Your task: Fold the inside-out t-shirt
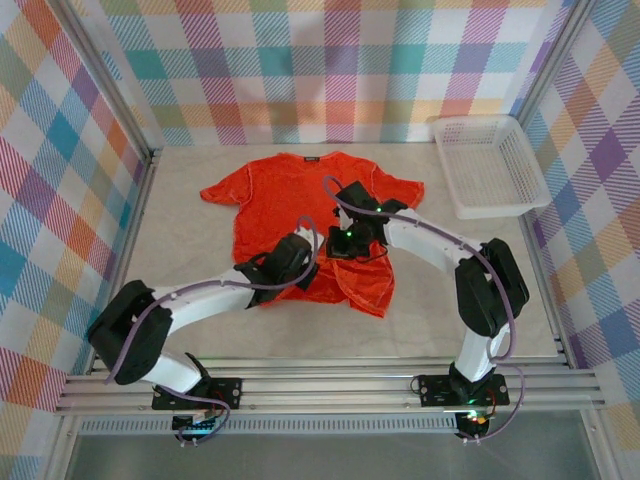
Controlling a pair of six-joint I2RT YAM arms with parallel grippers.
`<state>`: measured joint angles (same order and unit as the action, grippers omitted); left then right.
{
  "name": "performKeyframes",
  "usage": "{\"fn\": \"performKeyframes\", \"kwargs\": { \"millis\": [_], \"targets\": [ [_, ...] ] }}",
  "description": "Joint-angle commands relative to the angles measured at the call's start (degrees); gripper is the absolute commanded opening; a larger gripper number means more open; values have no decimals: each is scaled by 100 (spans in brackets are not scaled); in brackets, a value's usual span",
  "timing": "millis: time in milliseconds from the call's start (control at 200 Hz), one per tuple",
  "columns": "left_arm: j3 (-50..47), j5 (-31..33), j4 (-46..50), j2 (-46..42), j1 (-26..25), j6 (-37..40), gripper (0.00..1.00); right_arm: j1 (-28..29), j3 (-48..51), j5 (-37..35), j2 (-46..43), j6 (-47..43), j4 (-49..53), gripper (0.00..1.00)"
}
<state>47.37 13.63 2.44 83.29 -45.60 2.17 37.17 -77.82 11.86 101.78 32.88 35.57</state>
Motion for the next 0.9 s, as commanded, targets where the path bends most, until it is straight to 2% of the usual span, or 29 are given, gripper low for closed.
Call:
{"fn": "performKeyframes", "kwargs": {
  "millis": [0, 95, 130, 195, 225, 335, 425, 505, 595, 710, 895],
  "targets": [
    [705, -169, 1104, -321, -87, -263, 0, -251, -288, -532, -35, -606, 305, 9],
    [1222, -276, 1389, -135, -51, -496, 0, -522, -689, -601, 231, -847, 349, 17],
    [1426, -417, 1552, -21, 12, -585, 0, -602, -798, -599, 314, -878, 345, 24],
    [1838, -814, 1814, 227, 206, -746, 0, -750, -998, -579, 417, -889, 396, 49],
    [2054, -959, 1966, 350, 292, -822, 0, -778, -1038, -608, 400, -865, 466, 51],
    [2790, -1379, 2639, 747, 562, -1069, 0, -781, -503, -509, -167, -562, 317, 50],
    [3137, -1601, 2914, 898, 647, -1182, 0, -656, 581, -178, -986, -80, -298, 43],
    [3233, -1652, 2932, 893, 661, -1226, 0, -255, 1489, -277, -1712, 334, -927, 33],
    [3243, -1635, 2943, 873, 664, -1263, 0, 248, 2170, -413, -2134, 807, -1558, 24],
    [3327, -1638, 3037, 882, 667, -1331, 0, 880, 2562, -900, -2128, 1112, -2196, 19],
    [3594, -1659, 3349, 876, 668, -1572, 0, 1003, 2613, -1277, -1172, 1625, -3450, 13]
  ]
}}
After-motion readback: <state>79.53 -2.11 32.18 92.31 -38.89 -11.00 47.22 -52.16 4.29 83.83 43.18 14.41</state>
